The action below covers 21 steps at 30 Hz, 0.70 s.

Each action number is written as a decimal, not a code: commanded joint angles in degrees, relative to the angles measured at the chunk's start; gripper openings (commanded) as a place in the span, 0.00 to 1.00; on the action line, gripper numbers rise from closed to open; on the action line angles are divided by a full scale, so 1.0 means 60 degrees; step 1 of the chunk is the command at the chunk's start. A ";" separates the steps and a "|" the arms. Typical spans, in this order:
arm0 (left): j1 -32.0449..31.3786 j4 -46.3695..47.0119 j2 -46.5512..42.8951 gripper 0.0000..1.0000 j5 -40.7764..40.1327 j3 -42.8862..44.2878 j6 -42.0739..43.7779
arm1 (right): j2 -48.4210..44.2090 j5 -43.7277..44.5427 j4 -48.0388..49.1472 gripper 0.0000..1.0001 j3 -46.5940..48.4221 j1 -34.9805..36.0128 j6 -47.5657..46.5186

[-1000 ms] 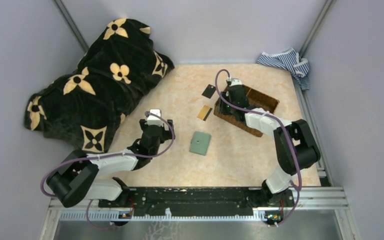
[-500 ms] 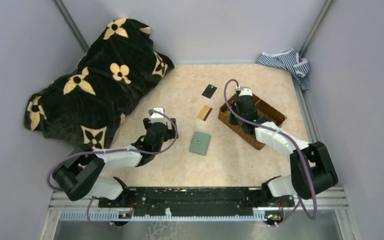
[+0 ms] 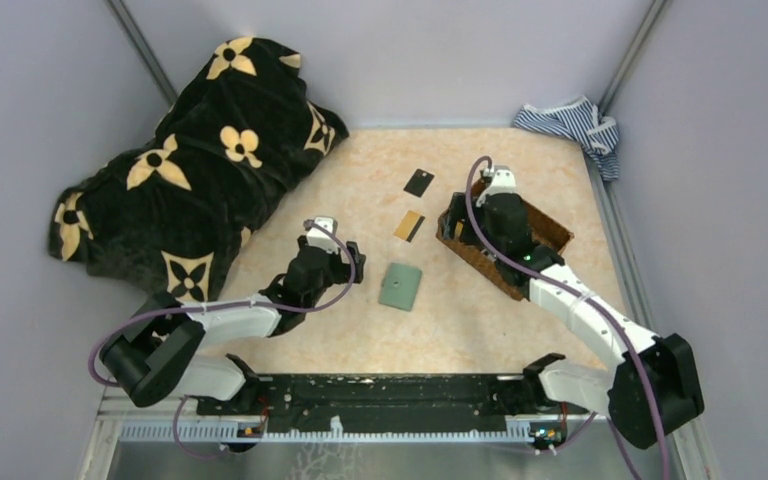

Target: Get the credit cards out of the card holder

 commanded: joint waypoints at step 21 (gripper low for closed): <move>-0.0128 -0.0552 -0.0281 0.89 0.0680 0.0013 -0.0968 | 0.2032 0.0457 0.1877 0.54 -0.1558 0.3300 0.1590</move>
